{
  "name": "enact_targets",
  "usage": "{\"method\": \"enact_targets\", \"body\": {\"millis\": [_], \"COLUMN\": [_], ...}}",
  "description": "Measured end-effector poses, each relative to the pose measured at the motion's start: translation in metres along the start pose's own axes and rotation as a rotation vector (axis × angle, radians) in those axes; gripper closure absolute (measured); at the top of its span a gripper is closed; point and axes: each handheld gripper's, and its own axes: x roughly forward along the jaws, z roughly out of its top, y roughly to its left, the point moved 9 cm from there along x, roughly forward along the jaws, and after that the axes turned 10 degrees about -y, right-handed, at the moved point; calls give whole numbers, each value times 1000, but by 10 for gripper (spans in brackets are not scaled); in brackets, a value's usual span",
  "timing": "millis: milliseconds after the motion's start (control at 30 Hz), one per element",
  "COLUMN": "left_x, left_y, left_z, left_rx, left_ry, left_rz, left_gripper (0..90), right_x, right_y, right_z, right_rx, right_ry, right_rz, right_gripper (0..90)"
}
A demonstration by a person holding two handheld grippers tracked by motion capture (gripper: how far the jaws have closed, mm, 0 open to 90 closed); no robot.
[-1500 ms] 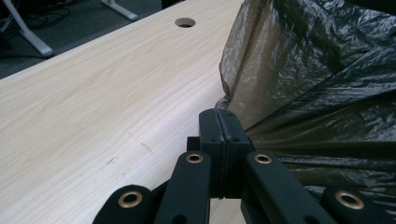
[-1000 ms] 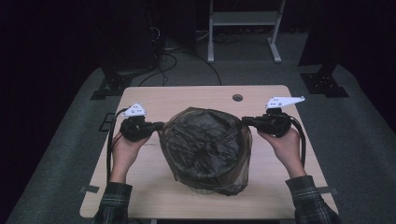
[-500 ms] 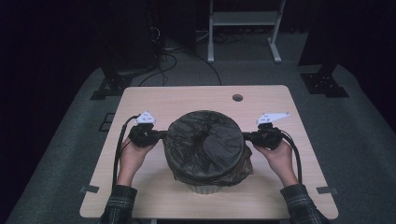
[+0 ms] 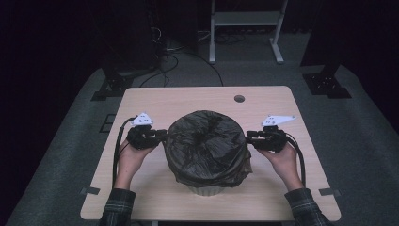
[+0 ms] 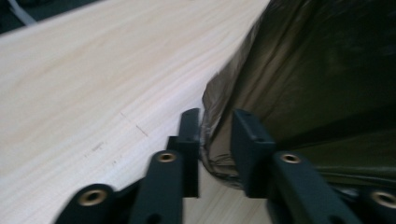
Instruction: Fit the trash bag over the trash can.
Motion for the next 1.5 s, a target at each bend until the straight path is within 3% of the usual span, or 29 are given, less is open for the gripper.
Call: {"method": "enact_targets", "body": {"millis": [100,133,267,300,333,367,433,533,567,633,667,733,767,833,867,933,1000,1200,1500], "left_x": [-12,-16,-30,-38,-38,-42,-49,-54,-57,-58,-58,-59,-59,-59,-60,-59,-57,-50,-38], "left_y": [1,1,-2,-4,-4,-4,-7,-14,-18,-21,-24,-30,-35,-38,-44,-46,-54,-62,-68], "left_z": [10,12,19,20,20,20,16,10,1,-4,-10,-20,-30,-34,-42,-46,-61,-83,-116], "left_rx": [-14,-14,2,12,12,25,46,55,60,59,55,49,63,68,72,72,85,85,110], "left_ry": [-47,-59,-92,-101,-101,-100,-102,-109,-99,-95,-89,-79,-56,-45,-36,-30,-4,25,110], "left_rz": [9,10,25,34,34,50,79,66,65,59,58,52,52,55,45,41,27,9,-9], "left_gripper": [516,516,394,320,276,276,169,156,86,86,33,16,0,0,0,0,0,0,0], "right_x": [-13,-13,-25,-33,-33,-36,-46,-52,-57,-59,-62,-63,-63,-62,-62,-63,-63,-58,-31], "right_y": [-4,-4,-2,1,1,3,12,20,28,32,41,45,53,56,64,68,79,97,122], "right_z": [14,14,28,37,37,41,56,65,73,76,83,86,89,91,96,98,106,115,113], "right_rx": [3,3,19,27,27,24,23,9,-6,-18,-45,-58,-94,-112,-133,-130,-144,-178,-247], "right_ry": [-41,-41,-95,-125,-125,-136,-182,-206,-230,-235,-243,-248,-232,-222,-220,-219,-227,-209,-84], "right_rz": [-25,-25,-14,-9,-9,-9,34,65,94,109,127,126,137,127,148,160,201,247,298], "right_gripper": [465,465,354,293,293,260,199,178,160,139,102,102,102,103,105,105,106,107,122]}}
